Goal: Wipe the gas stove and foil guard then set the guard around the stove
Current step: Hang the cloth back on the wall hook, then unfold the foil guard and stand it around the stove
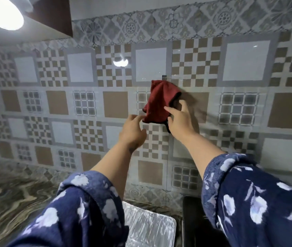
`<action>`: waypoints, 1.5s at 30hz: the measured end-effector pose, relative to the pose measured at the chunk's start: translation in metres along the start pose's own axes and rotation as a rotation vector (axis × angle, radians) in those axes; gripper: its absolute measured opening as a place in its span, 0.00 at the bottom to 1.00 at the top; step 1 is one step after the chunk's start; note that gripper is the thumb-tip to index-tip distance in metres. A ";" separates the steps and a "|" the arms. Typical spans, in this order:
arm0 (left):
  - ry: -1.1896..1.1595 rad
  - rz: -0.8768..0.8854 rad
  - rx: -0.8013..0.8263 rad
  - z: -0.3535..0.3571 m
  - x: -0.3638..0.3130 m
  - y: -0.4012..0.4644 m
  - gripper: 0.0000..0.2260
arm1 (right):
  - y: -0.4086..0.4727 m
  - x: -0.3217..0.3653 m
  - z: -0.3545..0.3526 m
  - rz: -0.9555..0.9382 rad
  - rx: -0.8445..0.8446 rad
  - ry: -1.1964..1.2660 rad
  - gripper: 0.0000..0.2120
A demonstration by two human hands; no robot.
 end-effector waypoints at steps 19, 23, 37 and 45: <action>-0.037 -0.730 0.356 -0.013 0.277 -0.430 0.14 | -0.307 0.159 0.322 -0.128 1.162 -0.130 0.14; -0.026 -0.905 0.298 -0.027 0.323 -0.507 0.11 | -0.354 0.199 0.371 -0.249 1.215 -0.132 0.14; -0.100 -1.017 0.098 -0.035 0.329 -0.563 0.14 | -0.377 0.252 0.426 -0.466 1.089 -0.244 0.08; 0.096 -0.906 -0.070 -0.151 0.294 -0.534 0.10 | -0.325 0.323 0.362 -0.537 0.886 -0.076 0.09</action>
Point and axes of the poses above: each hand's wrist, its own y-axis towards the middle knuckle, its own z-axis out of the palm, x = y × z, the point moved 8 cm from there along y, towards the middle knuckle, and after that the axes turned 13 degrees about x, right-handed, at the moved point
